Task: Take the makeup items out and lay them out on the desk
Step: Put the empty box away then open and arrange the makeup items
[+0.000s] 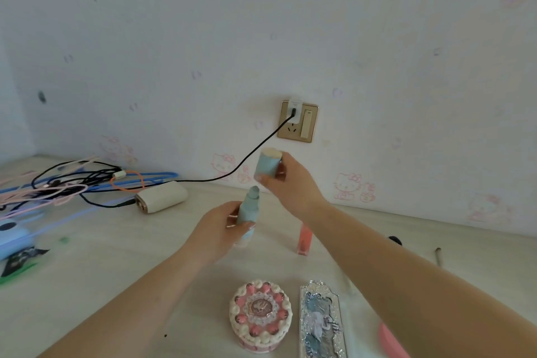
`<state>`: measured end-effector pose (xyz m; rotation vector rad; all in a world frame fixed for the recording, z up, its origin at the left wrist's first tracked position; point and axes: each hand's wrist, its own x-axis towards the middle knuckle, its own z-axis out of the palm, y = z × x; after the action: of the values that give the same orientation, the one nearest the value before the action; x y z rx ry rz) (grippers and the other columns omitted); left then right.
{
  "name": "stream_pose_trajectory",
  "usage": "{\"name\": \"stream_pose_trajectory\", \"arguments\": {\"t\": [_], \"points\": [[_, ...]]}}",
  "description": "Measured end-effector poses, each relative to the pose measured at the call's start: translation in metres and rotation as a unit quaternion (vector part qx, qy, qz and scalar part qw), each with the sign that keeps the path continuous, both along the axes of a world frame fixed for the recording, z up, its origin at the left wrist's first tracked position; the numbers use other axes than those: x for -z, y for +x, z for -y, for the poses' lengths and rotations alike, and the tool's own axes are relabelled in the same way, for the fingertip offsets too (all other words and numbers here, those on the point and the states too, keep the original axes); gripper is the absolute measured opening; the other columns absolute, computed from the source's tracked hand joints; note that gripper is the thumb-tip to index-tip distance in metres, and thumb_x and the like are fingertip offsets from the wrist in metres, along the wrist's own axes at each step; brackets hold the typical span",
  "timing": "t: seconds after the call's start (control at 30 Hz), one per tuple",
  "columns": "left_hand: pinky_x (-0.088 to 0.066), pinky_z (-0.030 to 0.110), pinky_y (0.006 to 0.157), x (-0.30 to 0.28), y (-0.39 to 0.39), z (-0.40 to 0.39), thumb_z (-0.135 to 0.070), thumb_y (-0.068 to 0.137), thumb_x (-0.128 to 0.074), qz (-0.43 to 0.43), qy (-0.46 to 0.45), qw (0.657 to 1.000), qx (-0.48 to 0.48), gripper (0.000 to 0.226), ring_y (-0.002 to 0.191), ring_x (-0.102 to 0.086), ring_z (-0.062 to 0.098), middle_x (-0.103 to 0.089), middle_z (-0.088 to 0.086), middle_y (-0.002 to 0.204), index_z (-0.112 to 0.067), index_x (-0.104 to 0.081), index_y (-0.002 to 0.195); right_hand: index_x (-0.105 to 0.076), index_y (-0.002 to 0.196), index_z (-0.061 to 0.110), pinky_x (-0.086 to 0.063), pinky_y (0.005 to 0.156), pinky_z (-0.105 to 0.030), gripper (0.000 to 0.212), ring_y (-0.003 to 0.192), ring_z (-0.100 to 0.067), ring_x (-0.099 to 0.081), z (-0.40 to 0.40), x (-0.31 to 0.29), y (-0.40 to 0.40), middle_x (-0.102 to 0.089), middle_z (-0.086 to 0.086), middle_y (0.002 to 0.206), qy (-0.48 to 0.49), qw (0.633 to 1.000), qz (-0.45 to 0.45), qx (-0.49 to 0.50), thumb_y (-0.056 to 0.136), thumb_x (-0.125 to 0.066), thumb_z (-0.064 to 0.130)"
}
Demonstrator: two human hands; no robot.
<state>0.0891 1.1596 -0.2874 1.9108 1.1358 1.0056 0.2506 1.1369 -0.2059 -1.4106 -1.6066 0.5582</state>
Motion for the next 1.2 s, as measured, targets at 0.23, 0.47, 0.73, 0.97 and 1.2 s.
{"name": "stream_pose_trajectory", "arguments": {"t": [0.23,0.47,0.73,0.97,1.2], "points": [[-0.041,0.003,0.057,0.009,-0.022,-0.001,-0.017,0.082,-0.069,0.041,-0.031,0.996,-0.069,0.022,0.076,-0.063,-0.005,-0.068,-0.009,0.091,-0.022,-0.061,0.101,-0.042,0.125,0.017,-0.042,0.075,-0.029,0.054,0.094,-0.021,-0.055,-0.002,-0.009,0.008,-0.059,-0.004,0.112,-0.064,0.937,0.342,0.011,0.08,-0.07,0.032],[-0.043,0.018,0.067,0.014,-0.015,-0.007,-0.022,0.081,-0.07,0.027,-0.02,0.993,-0.116,0.019,0.085,-0.062,0.014,-0.065,-0.006,0.09,-0.021,-0.058,0.096,-0.055,0.112,0.016,-0.04,0.067,-0.029,0.034,0.09,-0.024,-0.057,-0.001,0.008,-0.002,-0.047,-0.002,0.098,-0.102,0.89,0.445,0.004,0.081,-0.062,0.027],[-0.037,0.014,0.062,0.018,-0.007,-0.015,-0.028,0.08,-0.07,0.023,-0.02,0.99,-0.137,0.032,0.085,-0.059,0.012,-0.064,-0.004,0.097,-0.016,-0.058,0.107,-0.053,0.121,0.007,-0.05,0.083,-0.039,0.04,0.103,-0.033,-0.057,-0.007,0.037,-0.014,-0.052,-0.014,0.118,-0.126,0.879,0.46,-0.015,0.084,-0.061,0.02],[-0.043,0.027,0.08,0.025,-0.002,-0.019,-0.028,0.08,-0.071,0.068,-0.032,0.984,-0.162,0.036,0.1,-0.06,0.017,-0.063,-0.003,0.105,-0.019,-0.054,0.11,-0.053,0.12,0.009,-0.046,0.076,-0.035,0.038,0.1,-0.03,-0.057,-0.018,0.048,-0.018,-0.052,-0.012,0.116,-0.117,0.887,0.447,-0.008,0.085,-0.059,0.02],[-0.031,0.038,0.109,0.014,0.002,-0.009,-0.035,0.078,-0.072,0.057,-0.014,0.978,-0.2,0.09,0.134,-0.033,0.023,-0.033,0.012,0.145,-0.008,-0.021,0.145,-0.044,0.135,0.02,-0.041,0.097,-0.039,0.059,0.121,-0.028,-0.045,-0.01,0.032,-0.001,-0.043,-0.008,0.133,-0.109,0.913,0.393,0.009,0.085,-0.057,0.048]]}}
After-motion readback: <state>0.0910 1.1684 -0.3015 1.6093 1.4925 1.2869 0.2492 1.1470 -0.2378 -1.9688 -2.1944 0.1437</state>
